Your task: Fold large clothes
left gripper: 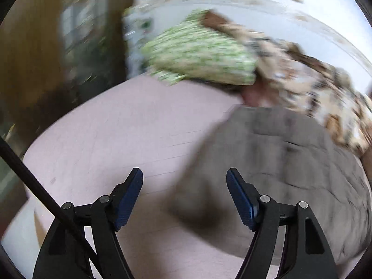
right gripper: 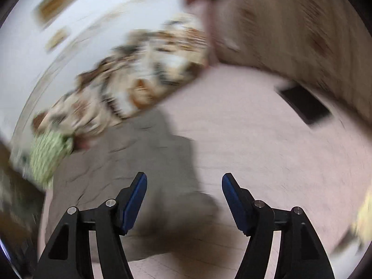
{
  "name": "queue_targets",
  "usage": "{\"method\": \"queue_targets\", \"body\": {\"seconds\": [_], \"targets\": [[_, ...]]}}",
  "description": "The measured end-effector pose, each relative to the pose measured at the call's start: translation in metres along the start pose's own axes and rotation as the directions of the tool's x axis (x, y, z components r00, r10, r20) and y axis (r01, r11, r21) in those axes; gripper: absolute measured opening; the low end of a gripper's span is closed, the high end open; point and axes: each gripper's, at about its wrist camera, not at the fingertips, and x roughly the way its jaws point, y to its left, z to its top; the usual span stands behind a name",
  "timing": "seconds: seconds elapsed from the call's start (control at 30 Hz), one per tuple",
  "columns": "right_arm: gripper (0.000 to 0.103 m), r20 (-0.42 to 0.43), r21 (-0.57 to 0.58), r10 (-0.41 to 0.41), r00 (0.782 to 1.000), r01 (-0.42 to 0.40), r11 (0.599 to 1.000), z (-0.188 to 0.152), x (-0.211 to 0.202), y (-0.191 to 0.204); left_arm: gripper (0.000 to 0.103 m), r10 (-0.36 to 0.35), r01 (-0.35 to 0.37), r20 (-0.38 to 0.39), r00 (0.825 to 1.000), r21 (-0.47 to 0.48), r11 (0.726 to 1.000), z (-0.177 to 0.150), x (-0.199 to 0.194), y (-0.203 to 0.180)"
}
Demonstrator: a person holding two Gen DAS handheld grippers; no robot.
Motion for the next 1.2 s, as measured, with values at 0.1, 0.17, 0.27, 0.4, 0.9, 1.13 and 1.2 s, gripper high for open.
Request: {"method": "queue_targets", "body": {"seconds": [0.1, 0.17, 0.27, 0.4, 0.9, 1.13, 1.2], "targets": [[0.072, -0.015, -0.192, 0.041, 0.999, -0.043, 0.980, -0.004, 0.017, 0.054, 0.074, -0.149, 0.142, 0.021, 0.989, 0.186, 0.972, -0.006, -0.009, -0.064], [0.072, -0.050, -0.268, 0.042, 0.998, -0.054, 0.962, -0.016, 0.039, 0.075, 0.074, -0.159, 0.151, 0.002, 0.987, 0.291, 0.945, -0.013, -0.005, -0.095], [0.074, -0.129, -0.290, -0.048, 0.990, 0.008, 0.957, -0.026, 0.076, 0.076, 0.077, -0.120, 0.153, -0.121, 0.985, 0.315, 0.937, -0.028, 0.026, -0.113], [0.081, -0.232, -0.275, -0.075, 0.970, 0.008, 0.961, -0.030, 0.103, 0.063, 0.086, -0.109, 0.171, -0.235, 0.966, 0.265, 0.949, -0.033, 0.057, -0.111], [0.081, 0.051, -0.346, 0.128, 0.990, -0.103, 0.932, -0.055, -0.021, 0.098, 0.087, -0.179, 0.139, 0.089, 0.980, 0.336, 0.931, -0.062, -0.074, -0.093], [0.087, 0.090, -0.437, 0.195, 0.977, -0.137, 0.889, -0.111, -0.081, 0.102, 0.087, -0.187, 0.154, 0.082, 0.979, 0.306, 0.939, -0.102, -0.122, -0.054], [0.087, 0.098, -0.453, 0.214, 0.972, -0.148, 0.879, -0.127, -0.103, 0.101, 0.087, -0.198, 0.172, 0.066, 0.978, 0.283, 0.943, -0.109, -0.137, -0.042]]}}
